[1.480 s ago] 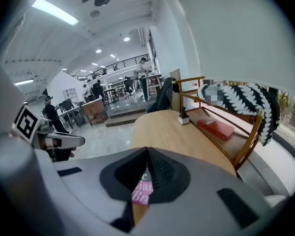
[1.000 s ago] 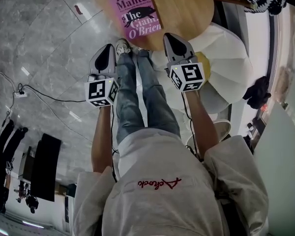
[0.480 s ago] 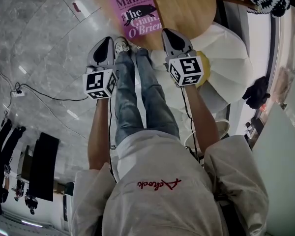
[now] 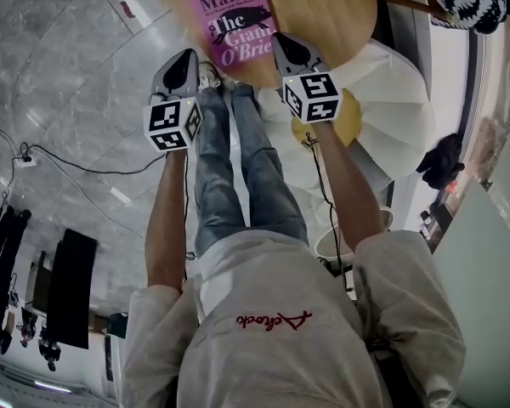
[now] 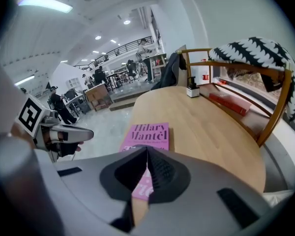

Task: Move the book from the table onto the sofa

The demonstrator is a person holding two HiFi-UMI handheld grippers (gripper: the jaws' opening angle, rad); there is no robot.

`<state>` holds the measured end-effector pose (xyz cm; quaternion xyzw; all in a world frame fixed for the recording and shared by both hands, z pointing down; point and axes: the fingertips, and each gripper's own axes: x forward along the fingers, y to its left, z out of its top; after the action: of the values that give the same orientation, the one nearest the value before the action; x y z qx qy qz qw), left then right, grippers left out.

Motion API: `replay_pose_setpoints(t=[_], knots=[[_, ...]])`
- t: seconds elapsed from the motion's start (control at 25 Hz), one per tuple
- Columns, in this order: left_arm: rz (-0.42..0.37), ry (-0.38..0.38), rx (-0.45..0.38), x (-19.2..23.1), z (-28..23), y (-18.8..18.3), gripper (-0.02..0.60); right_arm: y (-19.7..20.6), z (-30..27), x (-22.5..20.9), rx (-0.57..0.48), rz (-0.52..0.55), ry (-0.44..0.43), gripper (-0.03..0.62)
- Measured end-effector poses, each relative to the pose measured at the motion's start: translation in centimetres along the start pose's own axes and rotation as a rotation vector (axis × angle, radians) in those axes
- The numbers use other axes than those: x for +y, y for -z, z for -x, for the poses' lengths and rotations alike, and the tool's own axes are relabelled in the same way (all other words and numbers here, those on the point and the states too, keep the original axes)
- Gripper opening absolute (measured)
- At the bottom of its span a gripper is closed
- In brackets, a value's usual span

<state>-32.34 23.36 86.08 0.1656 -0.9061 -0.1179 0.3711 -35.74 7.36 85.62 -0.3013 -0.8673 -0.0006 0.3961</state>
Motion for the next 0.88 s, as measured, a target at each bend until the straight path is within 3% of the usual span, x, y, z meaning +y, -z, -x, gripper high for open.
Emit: replay_pose_setpoints(t=[0.2, 0.4, 0.44, 0.52, 0.6, 0.88], knots=[[0.030, -0.001, 0.024, 0.5, -1.6, 0.9, 0.009, 0.9, -1.9, -0.7, 0.014, -0.042, -0.019, 0.009], [0.111, 0.057, 0.096, 0.4, -3.5, 2.5, 0.016, 1.4, -3.4, -1.9, 0.022, -0.104, -0.033, 0.011], [0.123, 0.065, 0.110, 0.5, -3.9, 2.7, 0.029, 1.6, -3.7, -2.1, 0.030, -0.108, -0.036, 0.017], [0.140, 0.076, 0.131, 0.5, -4.5, 3.1, 0.089, 1.7, -4.4, -2.3, 0.044, -0.113, -0.050, 0.107], [0.150, 0.084, 0.143, 0.5, -5.1, 3.3, 0.146, 1.7, -4.9, -2.4, 0.052, -0.113, -0.062, 0.137], [0.186, 0.087, 0.181, 0.7, -6.7, 4.4, 0.246, 2.5, -7.0, -2.8, 0.094, -0.093, -0.099, 0.223]])
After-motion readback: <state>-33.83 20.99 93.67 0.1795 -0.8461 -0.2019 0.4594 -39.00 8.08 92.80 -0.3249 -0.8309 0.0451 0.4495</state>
